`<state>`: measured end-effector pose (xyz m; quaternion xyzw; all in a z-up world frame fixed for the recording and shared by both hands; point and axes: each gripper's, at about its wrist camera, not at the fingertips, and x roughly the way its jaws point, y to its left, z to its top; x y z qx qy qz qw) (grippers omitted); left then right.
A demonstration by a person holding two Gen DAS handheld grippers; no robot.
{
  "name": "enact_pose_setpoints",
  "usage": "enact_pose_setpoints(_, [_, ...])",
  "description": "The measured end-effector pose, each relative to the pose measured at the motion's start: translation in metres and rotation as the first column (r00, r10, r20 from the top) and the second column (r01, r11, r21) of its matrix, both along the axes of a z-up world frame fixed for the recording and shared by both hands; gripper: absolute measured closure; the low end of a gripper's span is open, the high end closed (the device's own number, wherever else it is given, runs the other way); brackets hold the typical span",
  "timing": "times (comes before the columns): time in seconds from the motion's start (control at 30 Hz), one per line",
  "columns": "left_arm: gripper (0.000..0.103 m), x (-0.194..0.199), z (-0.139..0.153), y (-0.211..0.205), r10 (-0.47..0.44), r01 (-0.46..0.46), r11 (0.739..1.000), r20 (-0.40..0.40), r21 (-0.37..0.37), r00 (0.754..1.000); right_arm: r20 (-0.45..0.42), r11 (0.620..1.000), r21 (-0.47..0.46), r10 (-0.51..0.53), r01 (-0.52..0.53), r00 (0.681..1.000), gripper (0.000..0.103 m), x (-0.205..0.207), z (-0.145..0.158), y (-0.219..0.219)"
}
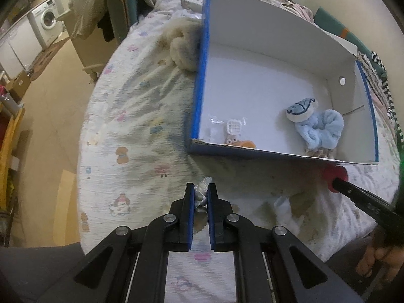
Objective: Organize soft objects
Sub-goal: 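Grasp the cream scrunchie with the left gripper while the right grasps the pink rubber duck, then carry both held items into the box and open both grippers to release them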
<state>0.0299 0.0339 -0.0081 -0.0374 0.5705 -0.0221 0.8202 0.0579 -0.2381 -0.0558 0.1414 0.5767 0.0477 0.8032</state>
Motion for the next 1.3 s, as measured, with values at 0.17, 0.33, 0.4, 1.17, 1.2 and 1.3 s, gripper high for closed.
enact_pose_setpoints(0.17, [0.094, -0.006, 0.006, 0.010, 0.023, -0.023, 1.000, 0.025, 0.015, 0.999, 0.040, 0.997, 0.065, 0.035, -0.037, 0.999, 0.077, -0.010, 0.018, 0.009])
enact_pose_setpoints(0.33, [0.094, -0.014, 0.018, 0.018, 0.042, -0.044, 0.999, 0.061, 0.026, 0.997, 0.075, 0.992, 0.100, 0.074, -0.081, 0.994, 0.077, -0.029, 0.029, 0.017])
enact_pose_setpoints(0.4, [0.094, -0.016, 0.021, 0.019, 0.052, -0.054, 0.998, 0.071, 0.028, 0.996, 0.090, 0.990, 0.114, 0.079, -0.089, 0.993, 0.077, -0.032, 0.035, 0.021])
enact_pose_setpoints(1.17, [0.094, 0.030, 0.103, -0.016, -0.001, -0.002, 1.000, 0.243, 0.011, 0.970, 0.237, 0.973, 0.211, 0.045, -0.097, 0.970, 0.077, 0.014, 0.096, -0.002])
enact_pose_setpoints(1.2, [0.094, 0.033, 0.104, -0.019, -0.008, 0.004, 1.000, 0.246, 0.016, 0.969, 0.242, 0.973, 0.210, 0.045, -0.097, 0.969, 0.077, 0.018, 0.099, -0.002])
enact_pose_setpoints(1.3, [0.094, 0.046, 0.108, -0.027, -0.034, 0.028, 0.999, 0.254, 0.028, 0.967, 0.256, 0.974, 0.205, 0.044, -0.099, 0.966, 0.077, 0.030, 0.106, -0.003])
